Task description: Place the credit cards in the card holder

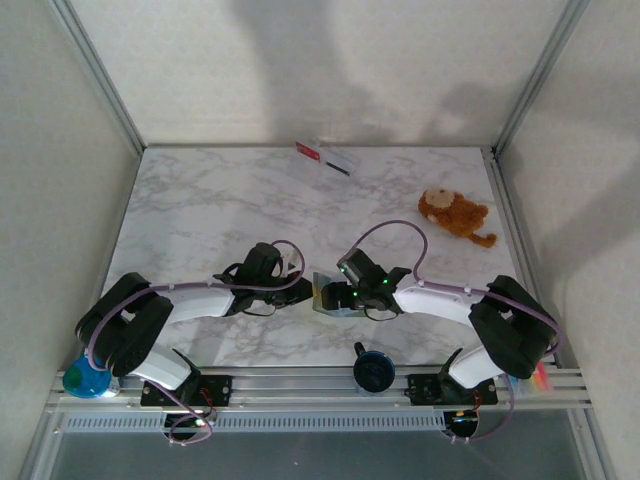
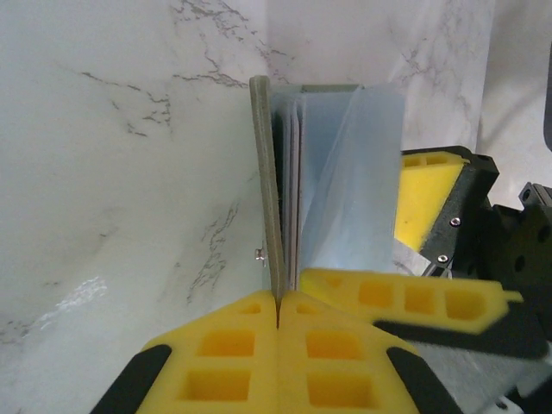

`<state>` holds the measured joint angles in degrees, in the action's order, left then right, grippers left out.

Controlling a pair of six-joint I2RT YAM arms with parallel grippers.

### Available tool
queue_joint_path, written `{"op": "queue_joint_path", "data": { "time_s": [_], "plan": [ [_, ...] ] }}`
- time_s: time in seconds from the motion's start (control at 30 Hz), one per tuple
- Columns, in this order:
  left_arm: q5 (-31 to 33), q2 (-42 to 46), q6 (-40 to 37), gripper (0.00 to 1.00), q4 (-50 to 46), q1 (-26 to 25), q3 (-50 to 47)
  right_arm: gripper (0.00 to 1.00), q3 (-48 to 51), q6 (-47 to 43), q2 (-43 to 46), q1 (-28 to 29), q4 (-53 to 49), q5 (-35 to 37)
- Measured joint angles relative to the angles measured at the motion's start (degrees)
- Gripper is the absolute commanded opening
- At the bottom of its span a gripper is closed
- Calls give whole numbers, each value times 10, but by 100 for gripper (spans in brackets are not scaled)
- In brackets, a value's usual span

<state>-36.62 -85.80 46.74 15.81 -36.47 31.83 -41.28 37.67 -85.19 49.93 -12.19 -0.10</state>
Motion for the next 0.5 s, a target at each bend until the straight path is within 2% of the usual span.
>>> {"op": "queue_joint_path", "data": {
  "time_s": [0.3,0.5],
  "plan": [
    [1,3,0,0,0,-3,-1,81,3,14,37,1,-75,92],
    [4,3,0,0,0,-3,-2,83,-26,53,49,-3,-209,193]
  ]
}}
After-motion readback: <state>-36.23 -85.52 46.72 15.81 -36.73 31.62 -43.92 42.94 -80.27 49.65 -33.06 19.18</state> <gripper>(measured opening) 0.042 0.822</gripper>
